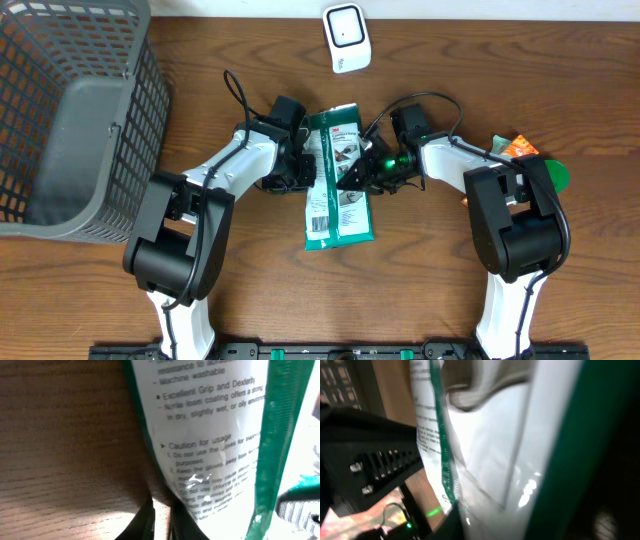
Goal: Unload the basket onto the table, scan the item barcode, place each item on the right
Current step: 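Bring the left gripper in and grasp the 3M package with both grippers, then lift the 3M package with the right gripper and release the left gripper, then hold the 3M package barcode against the white scanner with the right gripper, then carry the 3M package right and lay it on the table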
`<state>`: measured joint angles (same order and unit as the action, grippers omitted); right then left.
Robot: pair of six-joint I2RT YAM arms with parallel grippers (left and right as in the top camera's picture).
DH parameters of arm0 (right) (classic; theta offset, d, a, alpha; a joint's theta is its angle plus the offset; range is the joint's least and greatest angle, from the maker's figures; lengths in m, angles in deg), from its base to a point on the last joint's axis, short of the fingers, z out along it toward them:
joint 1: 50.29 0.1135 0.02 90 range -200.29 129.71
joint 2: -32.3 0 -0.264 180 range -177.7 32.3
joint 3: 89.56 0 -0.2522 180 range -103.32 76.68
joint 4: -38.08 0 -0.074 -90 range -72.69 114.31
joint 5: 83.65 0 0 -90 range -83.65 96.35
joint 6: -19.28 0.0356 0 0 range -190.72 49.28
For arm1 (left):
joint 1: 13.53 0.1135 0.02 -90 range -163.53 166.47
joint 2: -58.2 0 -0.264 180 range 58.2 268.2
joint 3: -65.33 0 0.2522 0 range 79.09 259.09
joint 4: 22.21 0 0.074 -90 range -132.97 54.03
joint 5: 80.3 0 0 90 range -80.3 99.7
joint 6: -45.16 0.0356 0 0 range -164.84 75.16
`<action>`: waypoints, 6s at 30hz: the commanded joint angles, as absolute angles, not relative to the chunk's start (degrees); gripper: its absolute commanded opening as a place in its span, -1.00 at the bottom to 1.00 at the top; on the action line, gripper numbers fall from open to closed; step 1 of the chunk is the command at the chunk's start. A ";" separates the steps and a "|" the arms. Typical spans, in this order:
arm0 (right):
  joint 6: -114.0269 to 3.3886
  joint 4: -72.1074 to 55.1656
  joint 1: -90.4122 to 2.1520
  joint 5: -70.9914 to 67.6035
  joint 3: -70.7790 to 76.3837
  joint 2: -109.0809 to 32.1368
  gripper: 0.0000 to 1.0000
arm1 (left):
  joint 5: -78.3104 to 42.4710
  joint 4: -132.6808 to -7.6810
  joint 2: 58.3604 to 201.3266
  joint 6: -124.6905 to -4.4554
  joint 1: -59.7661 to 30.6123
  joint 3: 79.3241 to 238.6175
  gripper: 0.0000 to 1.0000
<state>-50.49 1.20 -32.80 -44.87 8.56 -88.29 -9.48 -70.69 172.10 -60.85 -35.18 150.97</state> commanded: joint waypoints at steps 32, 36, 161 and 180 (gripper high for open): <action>-72.11 -17.66 -29.30 -13.18 8.74 -49.00 -0.98 | -1.31 -77.14 145.33 -65.04 -16.29 150.14 -0.66; -71.73 -18.86 -29.30 -6.97 6.57 -43.97 -0.98 | -1.35 -79.92 145.33 -65.02 -13.41 150.14 -0.66; -94.77 16.35 -20.78 28.76 -48.27 -108.53 -0.98 | 7.39 -80.53 145.33 -63.78 -8.82 150.12 0.74; -70.07 -56.52 -28.36 2.69 -46.56 -79.40 -0.97 | 7.39 -80.53 145.33 -63.80 -8.82 150.14 0.74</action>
